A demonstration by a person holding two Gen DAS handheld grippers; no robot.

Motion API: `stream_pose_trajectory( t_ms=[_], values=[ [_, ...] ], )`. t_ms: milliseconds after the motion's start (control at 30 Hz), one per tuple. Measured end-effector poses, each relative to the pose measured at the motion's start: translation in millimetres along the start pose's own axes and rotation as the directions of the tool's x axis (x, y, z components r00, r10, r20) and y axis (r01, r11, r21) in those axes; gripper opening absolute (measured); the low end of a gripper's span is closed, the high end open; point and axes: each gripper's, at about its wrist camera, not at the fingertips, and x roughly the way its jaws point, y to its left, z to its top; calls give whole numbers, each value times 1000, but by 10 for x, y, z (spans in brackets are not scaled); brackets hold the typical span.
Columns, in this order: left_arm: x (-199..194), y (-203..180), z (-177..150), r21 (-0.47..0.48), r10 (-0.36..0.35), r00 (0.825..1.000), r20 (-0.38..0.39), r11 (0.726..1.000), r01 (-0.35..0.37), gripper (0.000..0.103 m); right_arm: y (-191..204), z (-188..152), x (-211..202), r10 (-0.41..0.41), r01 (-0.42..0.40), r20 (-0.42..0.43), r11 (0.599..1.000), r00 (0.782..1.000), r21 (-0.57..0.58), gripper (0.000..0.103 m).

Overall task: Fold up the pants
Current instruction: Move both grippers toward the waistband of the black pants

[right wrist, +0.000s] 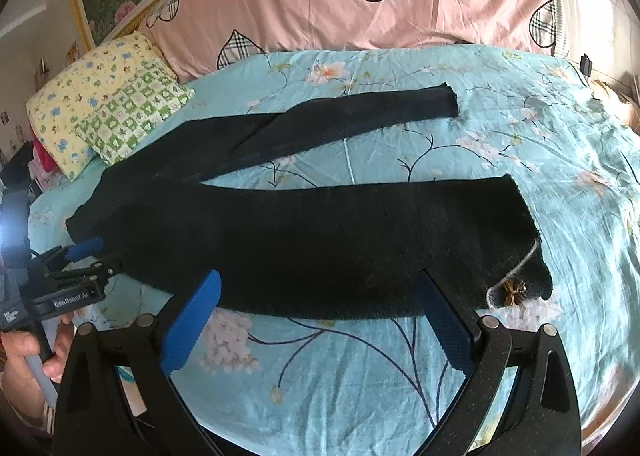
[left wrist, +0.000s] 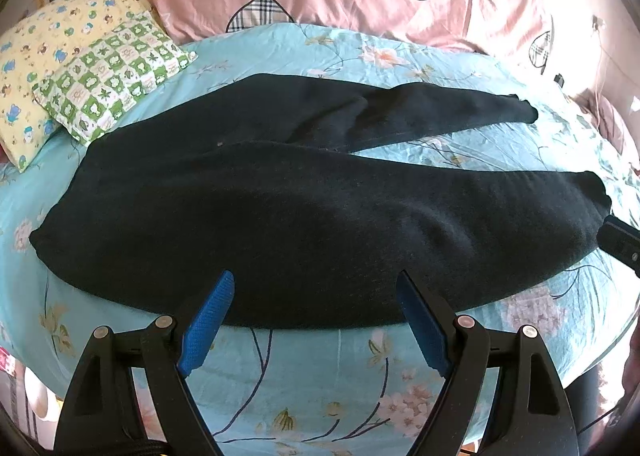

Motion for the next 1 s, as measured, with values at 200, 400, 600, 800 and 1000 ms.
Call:
stream_pose_trajectory(
  t_ms=[200, 400, 600, 800, 1000],
  values=[
    [10, 7, 9, -1, -7, 1000, -3, 1000, 7, 84, 15, 27, -14, 11, -11, 13, 1000, 1000, 9, 98],
    [18, -1, 18, 1, -9, 1000, -4, 1000, 9, 84, 12, 34, -8, 24, -24, 11, 1000, 1000, 16, 98],
    [39, -9, 40, 2, -13, 1000, -9, 1000, 13, 84, 29, 37, 17, 23, -23, 3, 1000, 1000, 5, 98],
    [23, -26, 47, 2, -14, 1000, -3, 1000, 14, 84, 28, 29, 23, 33, -33, 4, 999, 999, 5, 98],
    [20, -43, 52, 7, -16, 1000, 0, 1000, 16, 84, 56, 51, 9, 38, -38, 9, 999, 999, -6, 98]
  ],
)
